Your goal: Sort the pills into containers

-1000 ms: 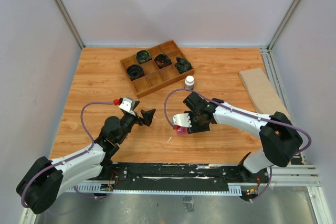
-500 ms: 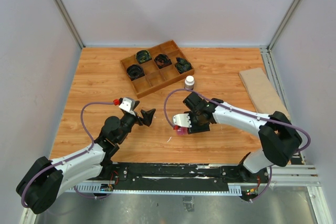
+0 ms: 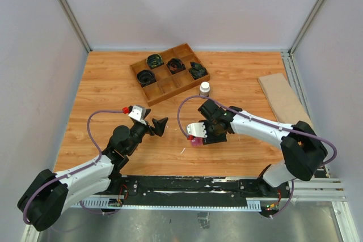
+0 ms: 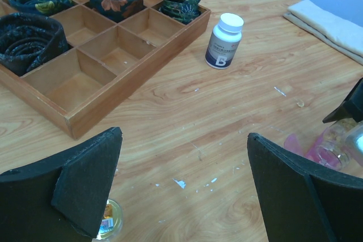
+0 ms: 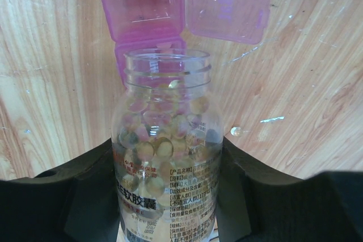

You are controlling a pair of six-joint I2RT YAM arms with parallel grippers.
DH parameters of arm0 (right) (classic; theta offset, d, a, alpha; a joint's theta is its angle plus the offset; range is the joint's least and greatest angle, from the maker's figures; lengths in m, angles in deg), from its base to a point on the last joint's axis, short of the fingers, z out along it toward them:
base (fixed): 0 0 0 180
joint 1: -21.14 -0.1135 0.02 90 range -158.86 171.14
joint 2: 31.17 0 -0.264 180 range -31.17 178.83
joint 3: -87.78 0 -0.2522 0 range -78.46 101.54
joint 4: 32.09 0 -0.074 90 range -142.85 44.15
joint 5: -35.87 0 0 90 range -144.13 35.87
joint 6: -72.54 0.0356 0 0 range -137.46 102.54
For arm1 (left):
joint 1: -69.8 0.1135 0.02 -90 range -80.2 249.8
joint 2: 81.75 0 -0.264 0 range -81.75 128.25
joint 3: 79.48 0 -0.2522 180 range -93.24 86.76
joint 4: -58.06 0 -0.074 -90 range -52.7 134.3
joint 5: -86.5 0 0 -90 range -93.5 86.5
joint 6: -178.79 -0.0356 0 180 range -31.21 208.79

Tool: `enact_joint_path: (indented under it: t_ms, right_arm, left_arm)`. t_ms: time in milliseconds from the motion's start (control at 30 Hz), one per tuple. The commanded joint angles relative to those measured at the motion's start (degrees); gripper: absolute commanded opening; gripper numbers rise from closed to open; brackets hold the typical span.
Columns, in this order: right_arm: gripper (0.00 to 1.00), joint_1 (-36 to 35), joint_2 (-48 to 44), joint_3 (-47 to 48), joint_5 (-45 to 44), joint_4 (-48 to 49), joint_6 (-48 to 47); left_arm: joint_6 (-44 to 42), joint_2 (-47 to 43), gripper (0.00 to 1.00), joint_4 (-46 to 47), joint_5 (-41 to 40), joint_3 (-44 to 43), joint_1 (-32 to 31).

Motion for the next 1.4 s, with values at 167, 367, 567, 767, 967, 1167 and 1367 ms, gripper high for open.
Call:
enact_joint_path:
  t_ms: [167,367,567,767,967,1167,1367]
  right_arm:
    - [0.01,-0.64,0.89,1.36,1.06,-3.11,-0.25]
    - [0.00,-0.85,0.15,1.38,2.99,-2.98,-0.42]
    - [0.01,-1.08,-0.34,1.09,4.53,-2.91,-0.79]
    - [0.01,-1.44,-0.13,0.93,3.37,-2.55,-0.55]
    - [0.01,-0.76,0.40,1.37,1.84,-1.97,0.46]
    - [0.01,-0.71,0.83,2.01,4.02,-3.74,0.50]
    - [0.01,-1.73,0.48,1.10,4.60,-3.10,-0.22]
  left_arm:
    - [-0.85,0.02,0.96,2.18,-0.37,0.03,-0.38]
    - [-0.88,-0.09,0.96,2.19,-0.32,0.11,-0.38]
    - [-0.88,0.01,0.96,2.18,-0.32,0.01,-0.38]
    - [-0.83,-0.02,0.96,2.18,-0.30,0.03,-0.38]
    - [-0.88,-0.17,0.96,2.14,-0.32,0.11,-0.38]
    - [-0.89,-0.35,0.96,2.16,-0.29,0.20,-0.38]
    - [-0.89,-0.40,0.96,2.18,-0.40,0.22,-0.38]
